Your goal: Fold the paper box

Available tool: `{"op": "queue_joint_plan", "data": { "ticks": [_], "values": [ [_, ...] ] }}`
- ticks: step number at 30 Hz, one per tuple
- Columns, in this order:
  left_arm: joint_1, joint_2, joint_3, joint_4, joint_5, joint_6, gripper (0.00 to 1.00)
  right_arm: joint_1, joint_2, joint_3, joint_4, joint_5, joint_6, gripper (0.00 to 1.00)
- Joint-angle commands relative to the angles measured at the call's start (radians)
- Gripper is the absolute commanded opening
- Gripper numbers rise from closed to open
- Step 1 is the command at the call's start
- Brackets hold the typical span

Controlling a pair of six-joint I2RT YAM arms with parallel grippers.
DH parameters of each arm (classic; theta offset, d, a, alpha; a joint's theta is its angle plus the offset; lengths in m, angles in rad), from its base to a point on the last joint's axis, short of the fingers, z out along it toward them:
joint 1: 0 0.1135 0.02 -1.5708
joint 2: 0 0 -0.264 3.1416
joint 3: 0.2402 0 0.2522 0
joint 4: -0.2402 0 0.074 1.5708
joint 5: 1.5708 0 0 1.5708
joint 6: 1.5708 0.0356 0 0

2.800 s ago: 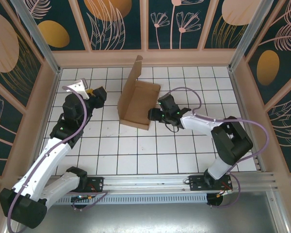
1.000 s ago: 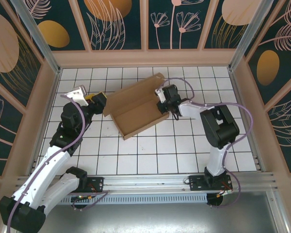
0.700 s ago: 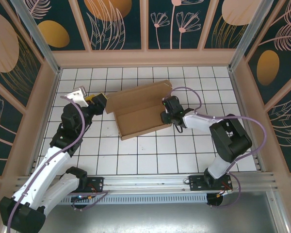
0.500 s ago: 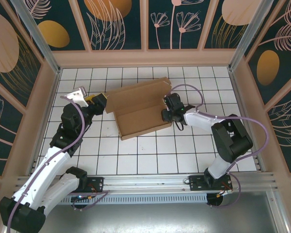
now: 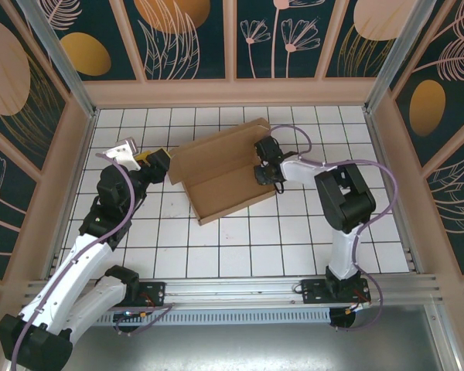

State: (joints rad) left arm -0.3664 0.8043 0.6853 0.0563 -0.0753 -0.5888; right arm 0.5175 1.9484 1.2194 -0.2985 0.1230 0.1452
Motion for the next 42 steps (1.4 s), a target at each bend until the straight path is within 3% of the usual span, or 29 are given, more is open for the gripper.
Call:
{"op": "queue_joint_plan", "data": {
  "ticks": [1, 9, 16, 20, 24, 26, 30, 34, 37, 39, 42],
  "values": [
    [0.003, -0.017, -0.007, 0.023, 0.000, -0.006, 0.56, 0.010, 0.036, 0.046, -0.073, 0.089, -0.014, 0.22],
    [0.003, -0.017, -0.007, 0.023, 0.000, -0.005, 0.56, 0.084, 0.069, 0.082, -0.145, 0.396, -0.039, 0.09],
    [0.003, -0.010, -0.013, 0.025, -0.008, -0.006, 0.56, 0.089, 0.066, 0.065, -0.147, 0.400, -0.028, 0.13],
    [0.003, 0.005, -0.009, 0.023, -0.034, 0.005, 0.58, 0.071, -0.053, 0.013, -0.058, 0.266, -0.012, 0.37],
    [0.003, 0.035, 0.008, 0.012, -0.053, 0.043, 0.75, 0.039, -0.258, -0.109, 0.131, 0.075, -0.017, 0.53],
    [0.003, 0.050, 0.008, 0.025, -0.059, 0.038, 0.83, 0.035, -0.349, -0.173, 0.219, 0.021, -0.033, 0.55],
    [0.002, 0.044, -0.066, 0.140, -0.172, -0.046, 0.78, 0.008, -0.474, -0.247, 0.332, -0.013, -0.027, 0.52],
    [0.002, 0.024, -0.115, 0.230, -0.120, 0.176, 0.77, 0.001, -0.597, -0.331, 0.464, -0.135, -0.143, 0.43],
    [0.004, 0.057, -0.129, 0.257, -0.068, 0.338, 0.67, -0.005, -0.673, -0.402, 0.595, -0.178, -0.277, 0.43],
    [0.024, 0.099, -0.136, 0.286, -0.028, 0.412, 0.66, -0.010, -0.721, -0.472, 0.692, -0.304, -0.458, 0.46],
    [0.075, 0.148, -0.214, 0.456, 0.045, 0.497, 0.69, -0.077, -0.726, -0.464, 0.684, -0.472, -0.545, 0.47]
  ]
}}
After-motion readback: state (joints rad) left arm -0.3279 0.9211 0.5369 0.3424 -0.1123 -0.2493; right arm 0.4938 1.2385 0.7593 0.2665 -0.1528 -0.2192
